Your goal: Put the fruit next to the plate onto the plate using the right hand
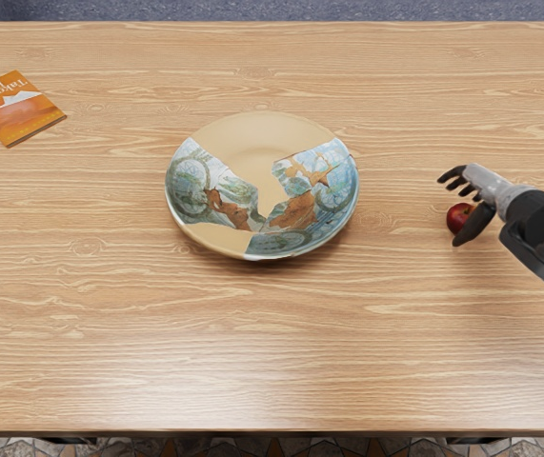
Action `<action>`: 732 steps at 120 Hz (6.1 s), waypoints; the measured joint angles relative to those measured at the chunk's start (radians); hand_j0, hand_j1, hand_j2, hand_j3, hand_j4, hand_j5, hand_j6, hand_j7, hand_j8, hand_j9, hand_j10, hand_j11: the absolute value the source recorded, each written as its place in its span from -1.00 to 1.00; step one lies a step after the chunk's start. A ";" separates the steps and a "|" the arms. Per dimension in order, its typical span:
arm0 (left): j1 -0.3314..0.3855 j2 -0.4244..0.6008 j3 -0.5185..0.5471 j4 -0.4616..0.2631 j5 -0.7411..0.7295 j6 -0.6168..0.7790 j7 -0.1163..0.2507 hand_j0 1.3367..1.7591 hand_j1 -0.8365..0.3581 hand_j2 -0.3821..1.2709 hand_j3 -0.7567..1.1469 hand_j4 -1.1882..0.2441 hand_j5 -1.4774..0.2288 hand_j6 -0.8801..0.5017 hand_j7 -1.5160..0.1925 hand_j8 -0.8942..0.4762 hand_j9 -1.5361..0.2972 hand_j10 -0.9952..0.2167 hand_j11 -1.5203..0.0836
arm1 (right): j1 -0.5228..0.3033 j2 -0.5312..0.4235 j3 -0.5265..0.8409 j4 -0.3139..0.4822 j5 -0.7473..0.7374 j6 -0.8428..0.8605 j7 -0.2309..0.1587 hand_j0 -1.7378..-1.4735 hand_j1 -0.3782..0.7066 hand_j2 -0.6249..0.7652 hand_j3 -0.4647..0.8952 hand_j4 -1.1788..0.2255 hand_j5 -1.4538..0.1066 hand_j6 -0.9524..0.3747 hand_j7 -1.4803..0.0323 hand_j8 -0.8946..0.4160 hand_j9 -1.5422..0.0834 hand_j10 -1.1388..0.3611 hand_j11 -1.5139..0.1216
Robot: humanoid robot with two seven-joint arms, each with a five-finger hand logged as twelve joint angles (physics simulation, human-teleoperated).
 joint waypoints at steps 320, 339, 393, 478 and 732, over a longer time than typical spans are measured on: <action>0.000 0.000 0.000 0.000 0.000 0.000 0.000 0.52 0.52 -0.48 -0.21 0.33 0.38 -0.06 0.42 -0.04 0.34 0.26 0.52 | 0.101 0.026 0.065 0.031 0.116 0.037 0.000 -0.40 0.17 0.16 -0.32 -0.13 -0.10 -0.35 -0.03 -0.28 -0.02 -0.23 -0.06; 0.000 0.000 0.000 0.000 0.000 0.000 0.000 0.52 0.52 -0.48 -0.20 0.33 0.38 -0.06 0.42 -0.04 0.34 0.26 0.52 | 0.124 0.048 0.066 0.048 0.118 0.038 0.000 -0.40 0.18 0.20 -0.32 -0.13 -0.11 -0.36 -0.03 -0.27 -0.02 -0.24 -0.06; 0.000 0.000 0.000 0.000 0.000 0.000 0.000 0.52 0.52 -0.48 -0.20 0.33 0.38 -0.06 0.42 -0.04 0.34 0.26 0.52 | 0.154 0.149 0.071 0.048 0.120 0.039 0.000 -0.40 0.19 0.22 -0.32 -0.17 -0.15 -0.35 -0.07 -0.26 -0.07 -0.24 -0.11; 0.000 0.000 0.000 0.000 0.000 0.000 0.000 0.52 0.52 -0.48 -0.20 0.33 0.38 -0.06 0.42 -0.04 0.34 0.26 0.52 | 0.215 0.361 0.071 -0.025 0.120 0.039 0.000 -0.40 0.19 0.22 -0.32 -0.17 -0.16 -0.34 -0.08 -0.25 -0.08 -0.23 -0.12; 0.002 0.000 -0.003 -0.017 -0.001 0.000 0.000 0.52 0.52 -0.48 -0.21 0.33 0.38 -0.06 0.42 -0.04 0.34 0.26 0.52 | 0.047 -0.086 0.324 -0.114 0.769 0.788 0.097 -0.40 -0.84 -0.11 -0.32 0.61 0.78 0.36 0.87 0.29 0.82 0.45 0.77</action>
